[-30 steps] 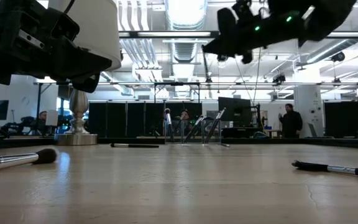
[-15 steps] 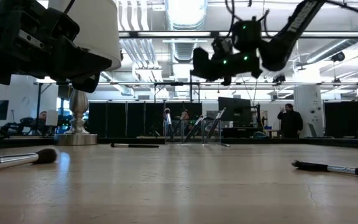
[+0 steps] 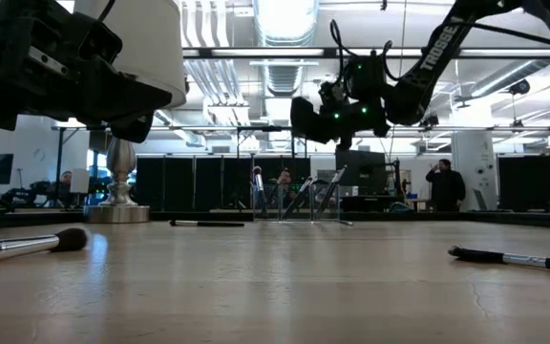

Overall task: Put items in baskets/containers
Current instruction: Put the eyeshadow brush into the transparent organizer

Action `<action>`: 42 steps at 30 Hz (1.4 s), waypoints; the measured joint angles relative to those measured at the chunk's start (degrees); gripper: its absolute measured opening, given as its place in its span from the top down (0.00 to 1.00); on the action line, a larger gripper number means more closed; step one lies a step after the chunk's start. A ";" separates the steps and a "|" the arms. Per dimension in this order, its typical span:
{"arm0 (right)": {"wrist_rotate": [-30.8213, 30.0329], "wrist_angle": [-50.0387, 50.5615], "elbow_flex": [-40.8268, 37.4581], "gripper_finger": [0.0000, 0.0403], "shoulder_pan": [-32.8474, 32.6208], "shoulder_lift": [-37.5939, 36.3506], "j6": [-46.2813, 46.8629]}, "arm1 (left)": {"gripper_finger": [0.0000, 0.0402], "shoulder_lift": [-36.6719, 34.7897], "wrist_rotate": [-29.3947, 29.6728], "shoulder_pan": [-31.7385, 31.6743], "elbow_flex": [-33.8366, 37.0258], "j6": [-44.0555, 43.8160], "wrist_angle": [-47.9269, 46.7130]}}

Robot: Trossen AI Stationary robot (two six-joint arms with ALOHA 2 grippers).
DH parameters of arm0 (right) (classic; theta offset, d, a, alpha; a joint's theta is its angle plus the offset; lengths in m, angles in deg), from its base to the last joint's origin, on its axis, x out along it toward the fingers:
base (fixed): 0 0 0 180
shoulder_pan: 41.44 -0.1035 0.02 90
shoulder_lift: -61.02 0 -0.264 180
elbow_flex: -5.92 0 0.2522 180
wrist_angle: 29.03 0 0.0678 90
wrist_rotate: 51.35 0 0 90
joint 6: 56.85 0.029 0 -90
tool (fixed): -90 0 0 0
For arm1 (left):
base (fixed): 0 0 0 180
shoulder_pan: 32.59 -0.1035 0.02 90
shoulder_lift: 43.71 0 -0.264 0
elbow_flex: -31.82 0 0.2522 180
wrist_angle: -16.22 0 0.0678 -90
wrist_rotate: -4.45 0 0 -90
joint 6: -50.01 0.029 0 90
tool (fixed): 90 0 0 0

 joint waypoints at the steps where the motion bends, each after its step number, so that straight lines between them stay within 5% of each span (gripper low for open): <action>1: -0.02 0.14 0.01 0.98 0.00 0.38 0.40 | 1.00 0.00 0.00 0.00 0.00 0.00 -0.01; 15: -0.04 2.24 1.38 0.97 0.20 3.58 1.16 | 1.00 -0.01 0.00 0.02 0.00 0.02 -0.03; 30: -0.05 11.22 2.26 0.76 -0.16 -0.13 3.57 | 1.00 0.00 0.00 0.02 0.00 -0.07 -0.10; 36: -2.56 27.46 0.01 0.87 -4.41 -5.17 -1.73 | 1.00 -0.01 0.00 0.07 0.00 -0.08 -0.29; 42: -11.43 27.72 -9.44 0.97 -13.12 -12.59 0.94 | 1.00 -0.01 0.00 0.07 0.00 -0.89 -0.25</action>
